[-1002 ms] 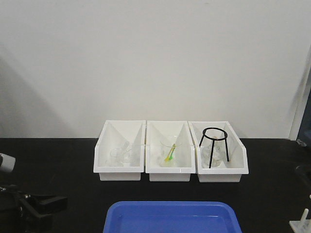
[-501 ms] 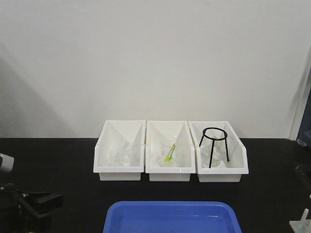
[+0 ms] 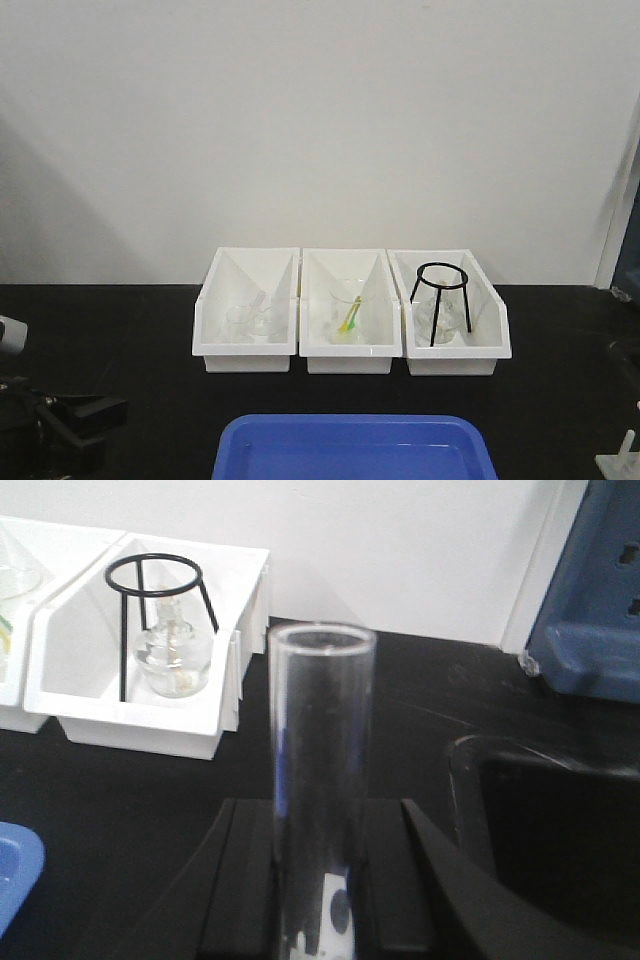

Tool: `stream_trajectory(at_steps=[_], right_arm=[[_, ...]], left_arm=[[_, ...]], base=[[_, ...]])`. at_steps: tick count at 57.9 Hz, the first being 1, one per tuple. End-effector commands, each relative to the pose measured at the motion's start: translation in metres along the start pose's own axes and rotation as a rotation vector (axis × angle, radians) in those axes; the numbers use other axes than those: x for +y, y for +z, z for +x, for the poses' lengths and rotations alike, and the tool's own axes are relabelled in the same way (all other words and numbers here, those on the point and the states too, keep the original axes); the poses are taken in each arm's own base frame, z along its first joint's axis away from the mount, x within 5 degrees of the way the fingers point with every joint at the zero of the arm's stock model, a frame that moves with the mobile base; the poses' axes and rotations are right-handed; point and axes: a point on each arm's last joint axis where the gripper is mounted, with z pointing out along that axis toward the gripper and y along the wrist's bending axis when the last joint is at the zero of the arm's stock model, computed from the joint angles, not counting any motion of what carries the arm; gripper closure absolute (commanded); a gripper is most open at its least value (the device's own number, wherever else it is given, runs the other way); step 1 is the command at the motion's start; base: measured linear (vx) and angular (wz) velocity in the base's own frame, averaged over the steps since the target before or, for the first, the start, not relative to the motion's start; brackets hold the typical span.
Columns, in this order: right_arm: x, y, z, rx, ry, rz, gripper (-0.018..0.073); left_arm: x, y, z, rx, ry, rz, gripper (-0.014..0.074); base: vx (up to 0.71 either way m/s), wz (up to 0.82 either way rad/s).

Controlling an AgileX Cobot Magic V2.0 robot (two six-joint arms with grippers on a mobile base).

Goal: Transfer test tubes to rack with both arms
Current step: 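Carry the upright tube with the right gripper toward the white rack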

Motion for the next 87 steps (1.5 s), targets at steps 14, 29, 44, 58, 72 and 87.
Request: stream_trajectory(at_steps=[14,29,44,58,72,87], right_arm=[[0.013,-0.014,-0.057,-0.294,0.067,-0.243,0.0564],[0.006,-0.011,-0.054,-0.241,0.249,-0.183,0.0564],[-0.012,-0.008,-0.044,-0.162,0.470,0.019,0.0564],[-0.019,-0.007,-0.039,-0.144,0.616,0.087,0.0564],[-0.027,-0.001,-0.029,-0.144,1.128,0.121,0.0564],[-0.024,-0.009,-0.045,-0.143,0.434,0.139,0.0564]], left_arm=[[-0.003,-0.008,-0.011,-0.033,0.062,-0.012,0.0617],[-0.004,-0.008,-0.011,-0.032,0.061,-0.011,0.0617],[-0.004,-0.008,-0.011,-0.032,0.061,-0.011,0.0617],[-0.004,-0.008,-0.011,-0.033,0.060,-0.011,0.0617],[-0.004,-0.008,-0.010,-0.031,0.056,-0.007,0.0617],[-0.004,-0.008,-0.010,-0.031,0.056,-0.004,0.0617]], base=[[0.00,0.00],[0.00,0.00],[0.00,0.00],[0.00,0.00],[0.00,0.00],[0.00,0.00]])
